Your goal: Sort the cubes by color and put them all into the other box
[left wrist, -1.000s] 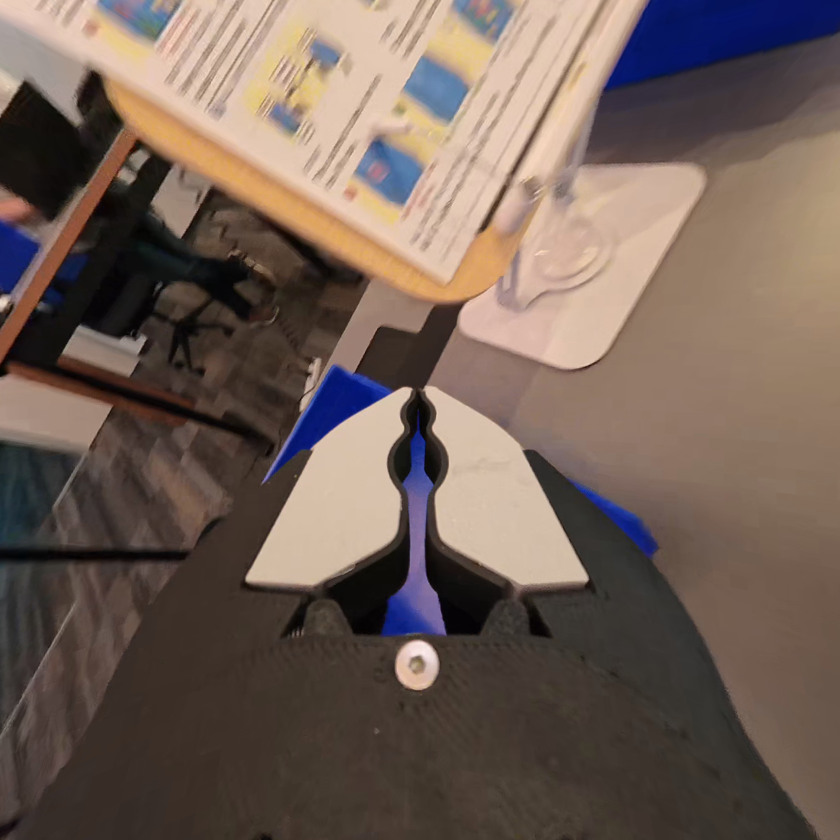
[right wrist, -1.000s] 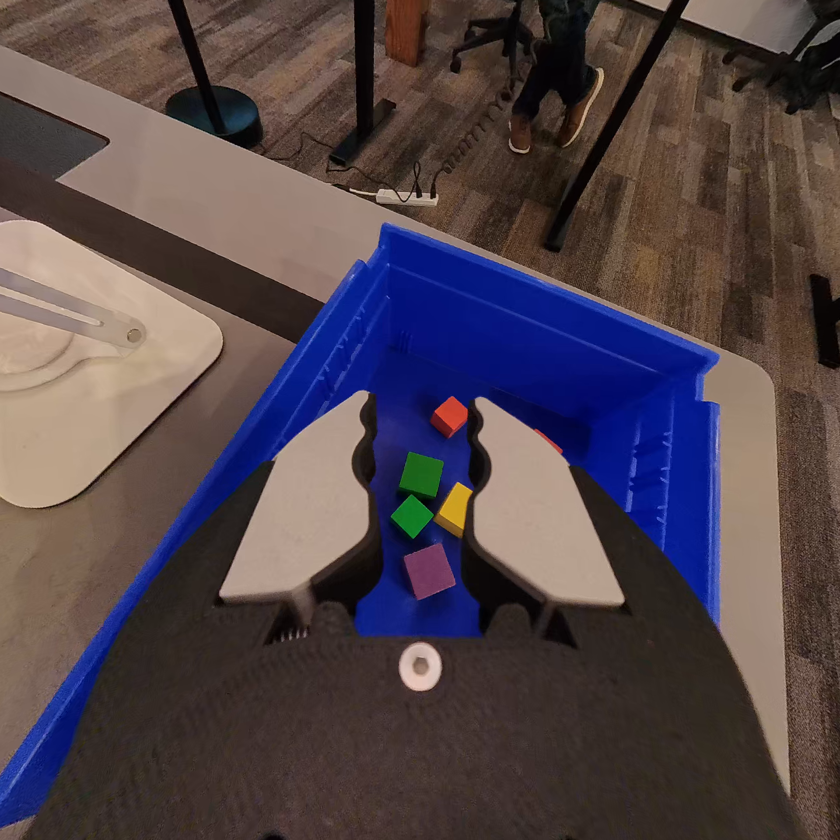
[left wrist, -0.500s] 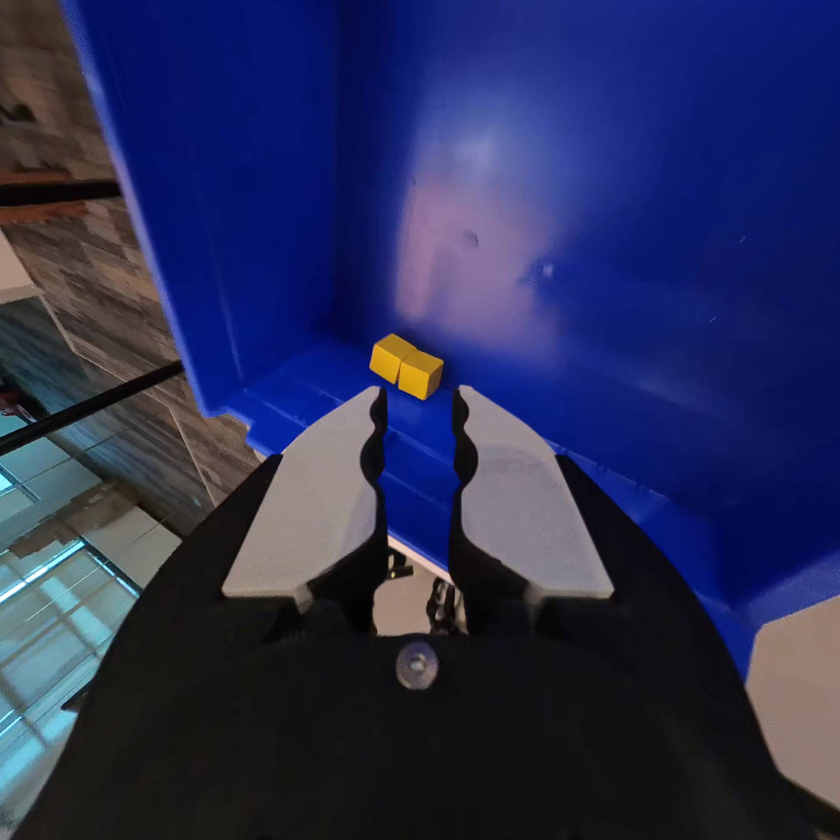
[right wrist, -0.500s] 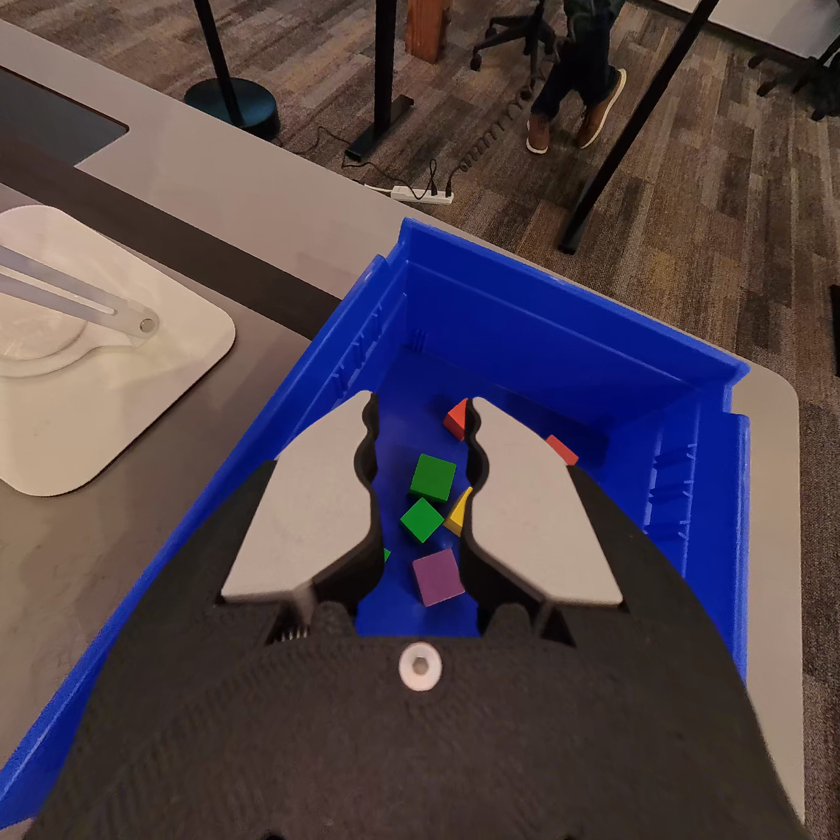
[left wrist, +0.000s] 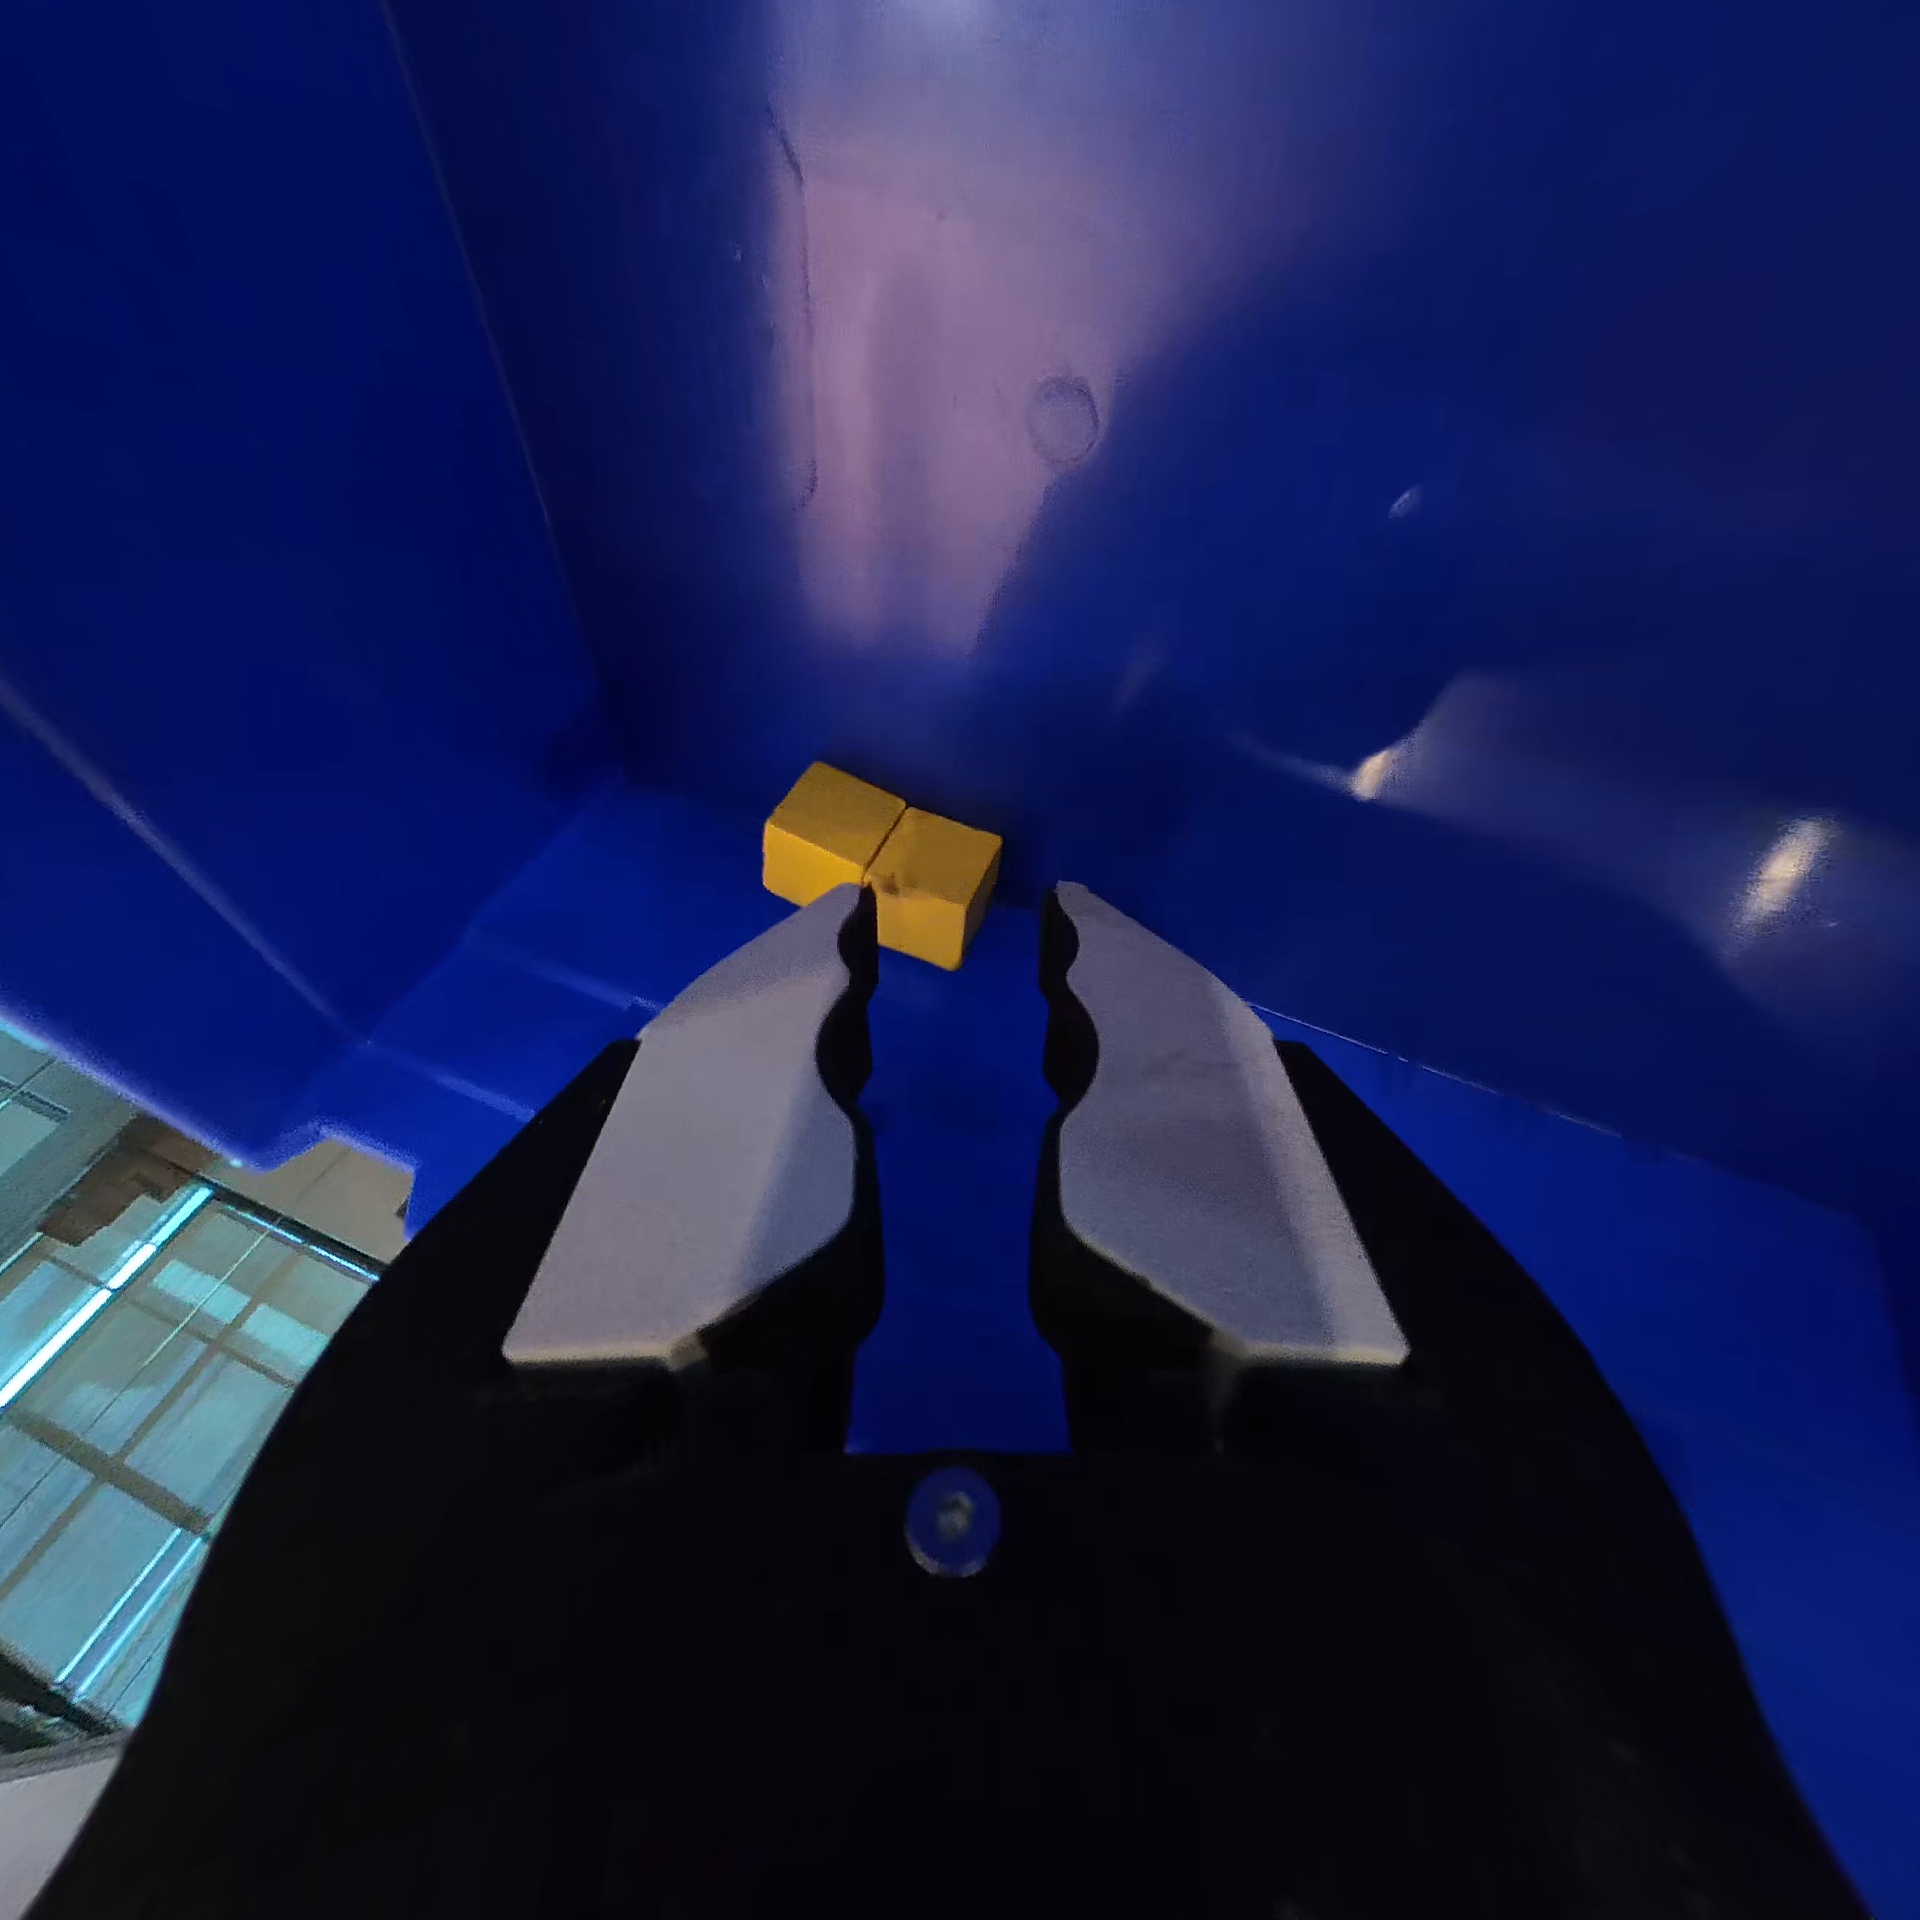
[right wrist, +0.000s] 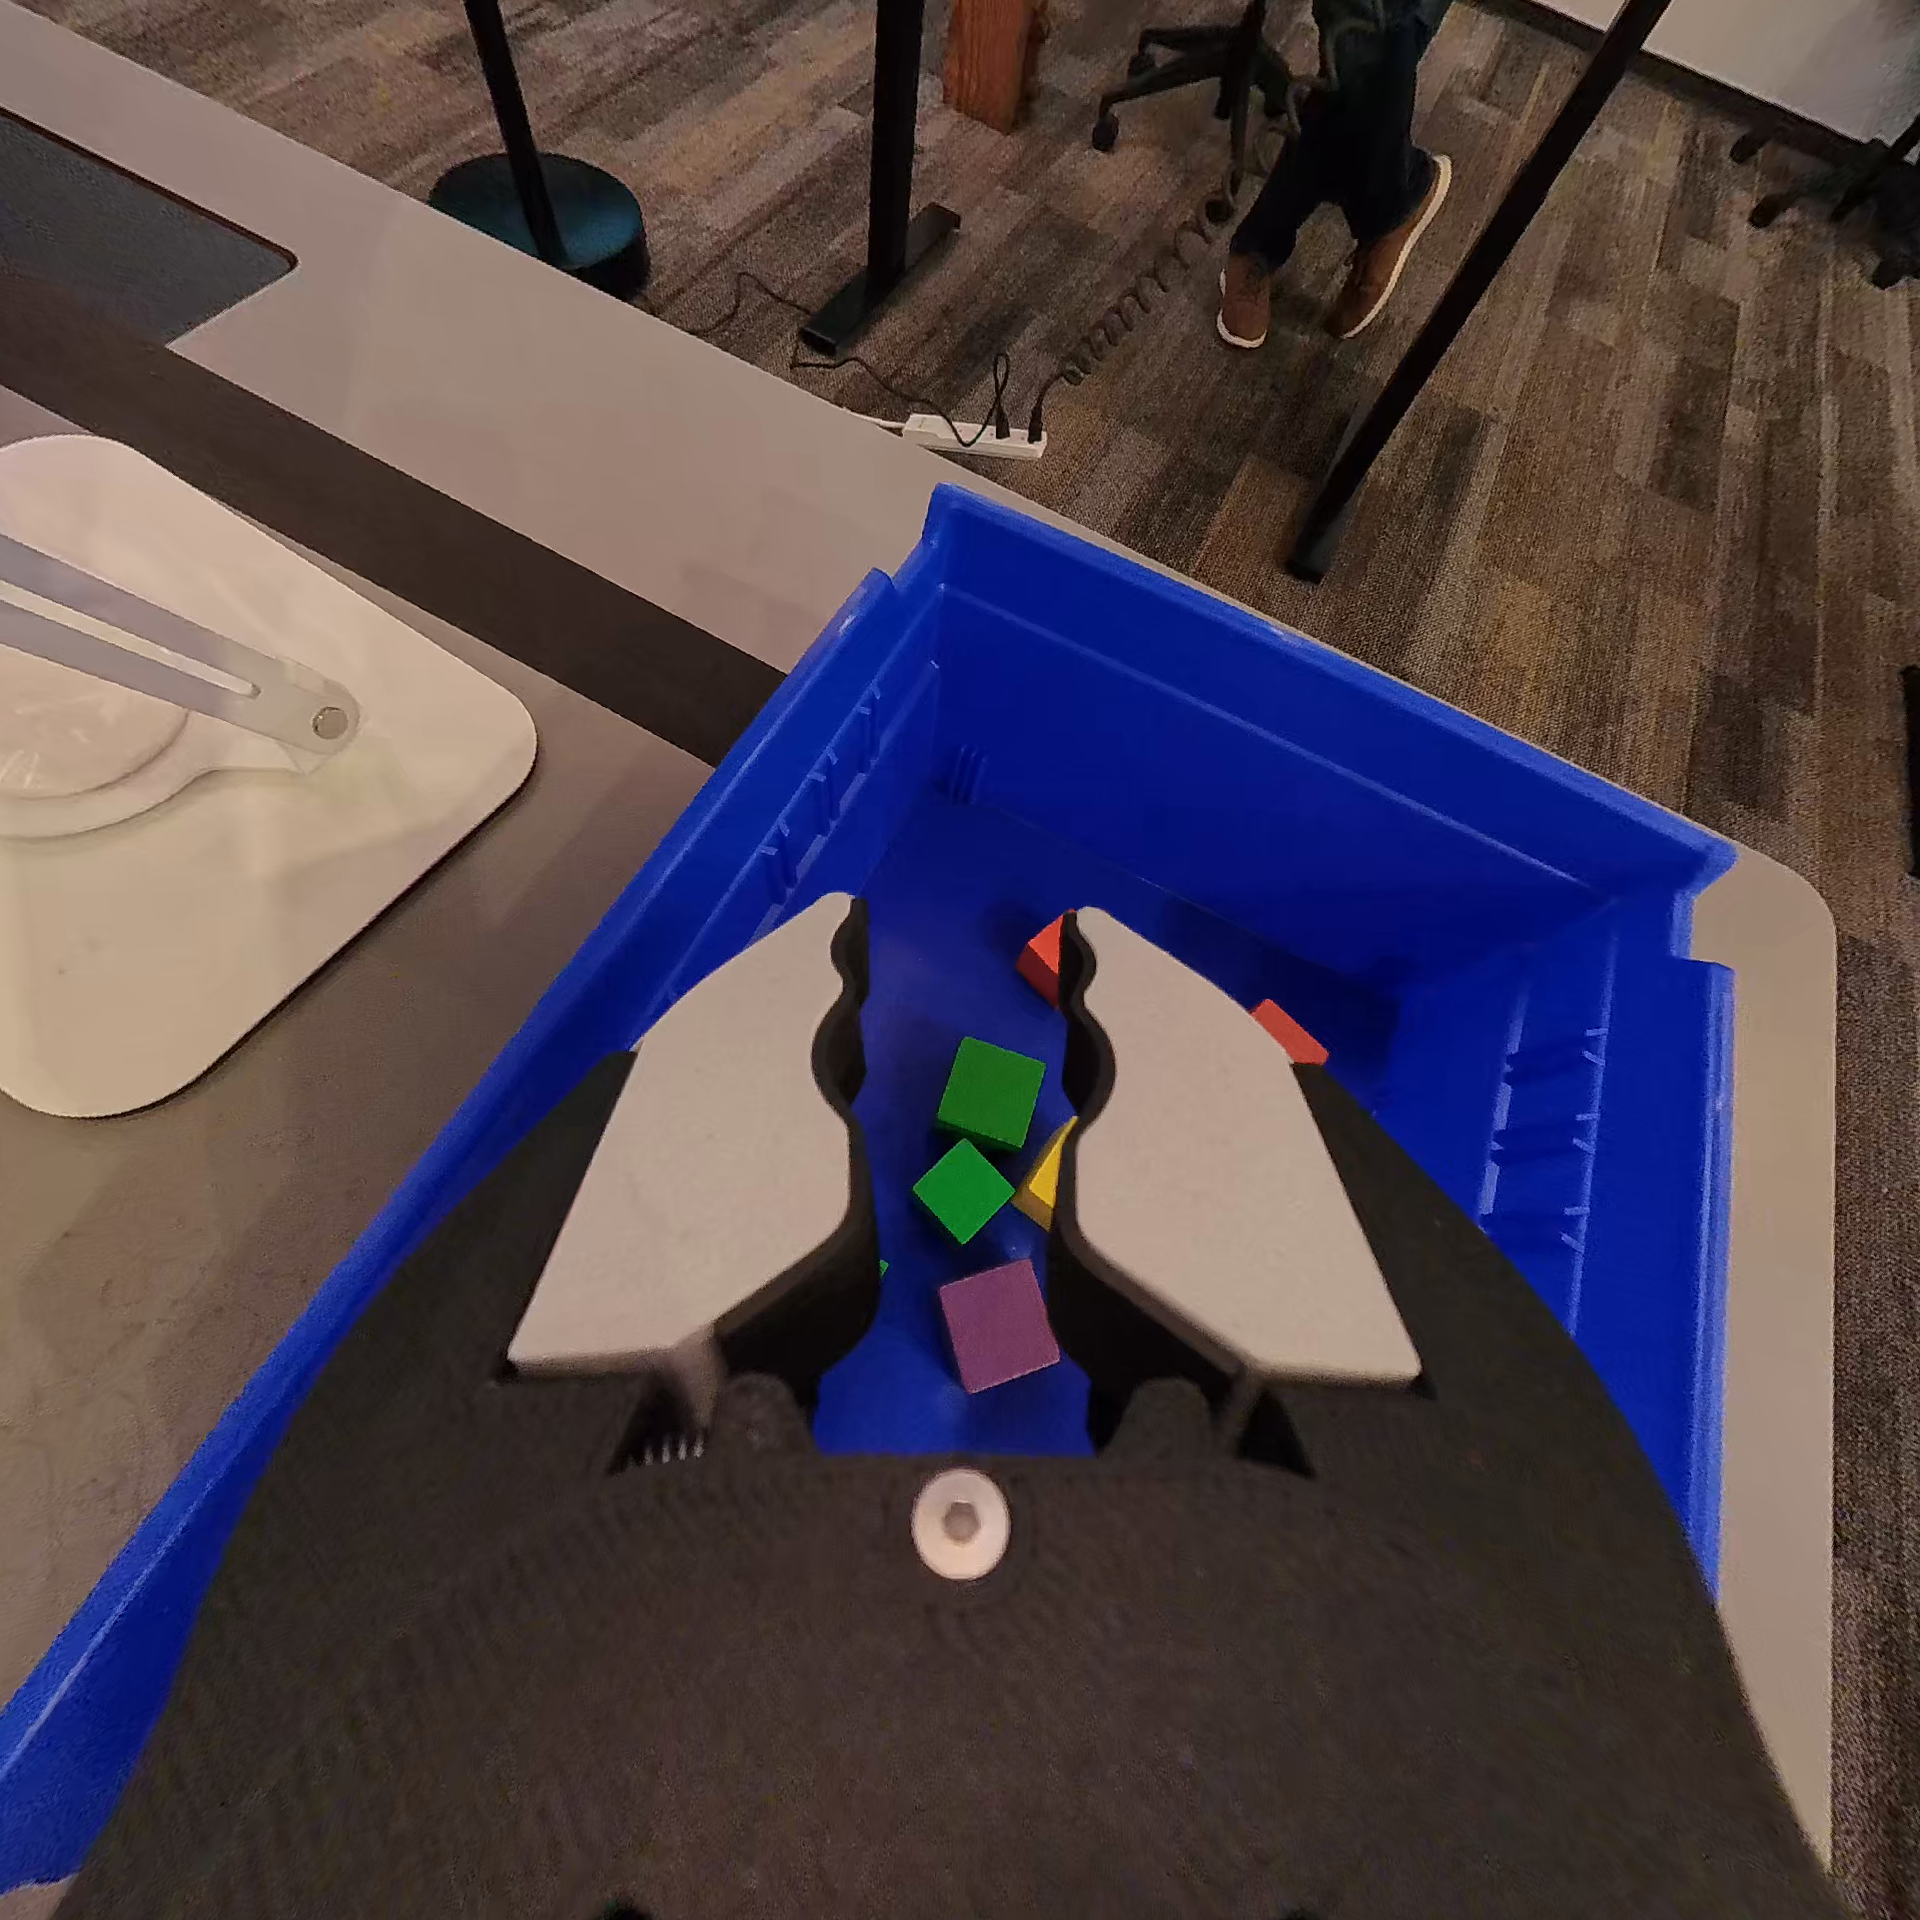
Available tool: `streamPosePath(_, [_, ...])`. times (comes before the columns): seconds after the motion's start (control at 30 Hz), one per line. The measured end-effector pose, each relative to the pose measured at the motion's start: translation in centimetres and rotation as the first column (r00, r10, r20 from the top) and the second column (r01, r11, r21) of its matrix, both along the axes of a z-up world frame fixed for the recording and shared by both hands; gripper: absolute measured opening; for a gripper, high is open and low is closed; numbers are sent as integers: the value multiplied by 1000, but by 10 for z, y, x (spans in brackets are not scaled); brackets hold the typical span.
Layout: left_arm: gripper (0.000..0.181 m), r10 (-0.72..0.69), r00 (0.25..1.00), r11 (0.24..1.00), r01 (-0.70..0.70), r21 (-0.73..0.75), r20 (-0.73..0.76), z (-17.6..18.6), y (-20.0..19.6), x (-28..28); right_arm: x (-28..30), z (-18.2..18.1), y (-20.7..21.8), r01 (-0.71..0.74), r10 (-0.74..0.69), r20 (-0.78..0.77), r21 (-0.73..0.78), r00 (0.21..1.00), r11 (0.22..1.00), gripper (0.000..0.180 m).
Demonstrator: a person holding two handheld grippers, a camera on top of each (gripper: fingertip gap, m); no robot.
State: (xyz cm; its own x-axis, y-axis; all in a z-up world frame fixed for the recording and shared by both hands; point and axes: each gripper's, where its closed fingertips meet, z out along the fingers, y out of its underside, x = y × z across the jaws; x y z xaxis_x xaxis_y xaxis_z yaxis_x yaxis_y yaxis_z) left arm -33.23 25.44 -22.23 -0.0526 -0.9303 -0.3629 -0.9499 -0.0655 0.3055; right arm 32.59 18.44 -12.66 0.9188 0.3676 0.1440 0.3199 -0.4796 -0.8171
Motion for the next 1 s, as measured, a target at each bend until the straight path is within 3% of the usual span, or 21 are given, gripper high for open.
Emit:
streamPosePath(0.37, [34,-12,996,1000,12,8,-86,-4,7,-5,-1,0,1,-8,8,-1,1,1000,1000,35])
streamPosePath(0.57, [24,18,996,998,-23,-59,-91,-5,-7,-3,0,3,0,-10,10,-2,6,1000,1000,35])
streamPosePath(0.83, [31,-9,989,999,1,-52,-146,-10,-9,-11,-3,4,0,-23,24,-2,9,1000,1000,35])
streamPosePath(1.0, [26,-53,975,998,43,-53,-214,-12,-8,-15,-4,3,0,-29,29,1,6,1000,1000,34])
